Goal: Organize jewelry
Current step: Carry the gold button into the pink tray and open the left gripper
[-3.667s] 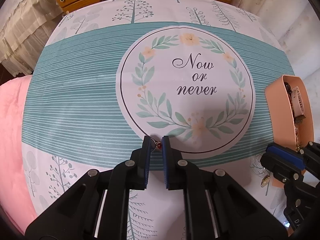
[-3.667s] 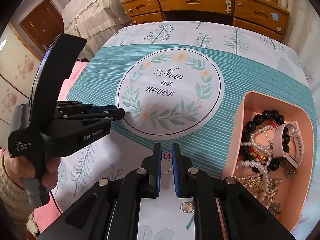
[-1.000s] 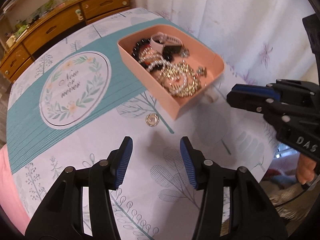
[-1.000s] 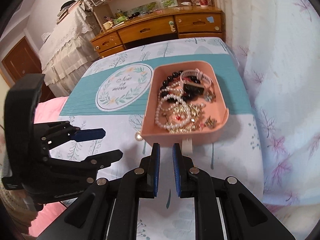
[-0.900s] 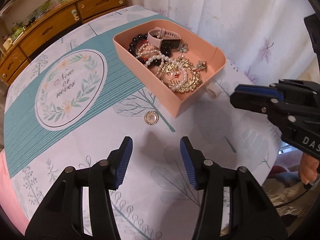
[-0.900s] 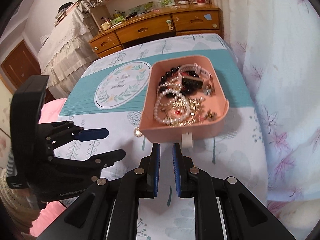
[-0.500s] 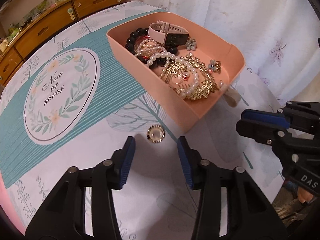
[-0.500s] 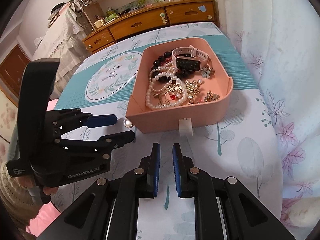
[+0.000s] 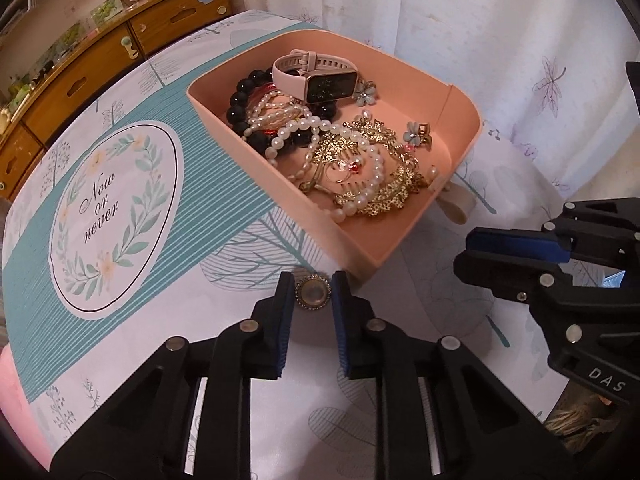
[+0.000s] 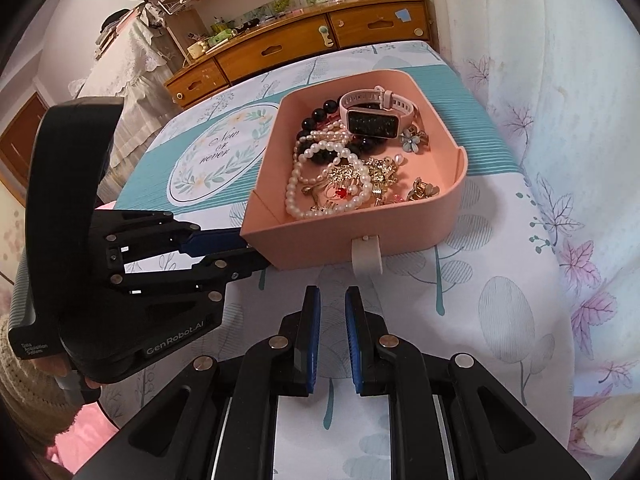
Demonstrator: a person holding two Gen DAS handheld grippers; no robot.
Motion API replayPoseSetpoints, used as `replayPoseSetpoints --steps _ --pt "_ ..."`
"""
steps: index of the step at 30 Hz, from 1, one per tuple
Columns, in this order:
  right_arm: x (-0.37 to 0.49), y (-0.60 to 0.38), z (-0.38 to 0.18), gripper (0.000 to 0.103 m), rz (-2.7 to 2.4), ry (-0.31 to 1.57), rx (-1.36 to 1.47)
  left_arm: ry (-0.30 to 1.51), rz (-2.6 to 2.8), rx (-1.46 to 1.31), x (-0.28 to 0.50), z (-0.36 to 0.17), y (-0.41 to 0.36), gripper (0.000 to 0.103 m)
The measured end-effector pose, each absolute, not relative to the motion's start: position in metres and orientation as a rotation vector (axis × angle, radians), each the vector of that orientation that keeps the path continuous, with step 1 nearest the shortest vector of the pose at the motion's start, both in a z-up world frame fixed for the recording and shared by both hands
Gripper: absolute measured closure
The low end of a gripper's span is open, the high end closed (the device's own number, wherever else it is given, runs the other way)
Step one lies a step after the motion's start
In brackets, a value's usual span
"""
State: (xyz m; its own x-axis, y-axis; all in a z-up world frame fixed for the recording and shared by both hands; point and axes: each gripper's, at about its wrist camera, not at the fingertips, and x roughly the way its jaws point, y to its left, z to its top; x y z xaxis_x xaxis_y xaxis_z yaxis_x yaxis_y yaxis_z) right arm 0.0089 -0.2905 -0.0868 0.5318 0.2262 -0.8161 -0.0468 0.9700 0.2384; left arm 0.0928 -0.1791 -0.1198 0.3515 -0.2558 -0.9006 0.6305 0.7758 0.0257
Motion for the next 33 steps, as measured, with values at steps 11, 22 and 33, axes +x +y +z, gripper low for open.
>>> replayPoseSetpoints --steps 11,22,33 --pt "0.005 -0.291 -0.085 0.090 0.172 0.977 0.197 1.082 -0.545 0.392 0.084 -0.114 -0.171 0.087" --pt "-0.005 -0.299 -0.047 0.090 0.177 0.907 0.191 0.957 -0.530 0.293 0.065 -0.031 -0.166 0.087" --pt "0.044 -0.345 0.024 0.090 0.007 0.879 0.179 0.938 -0.491 0.155 0.108 0.009 -0.200 0.087"
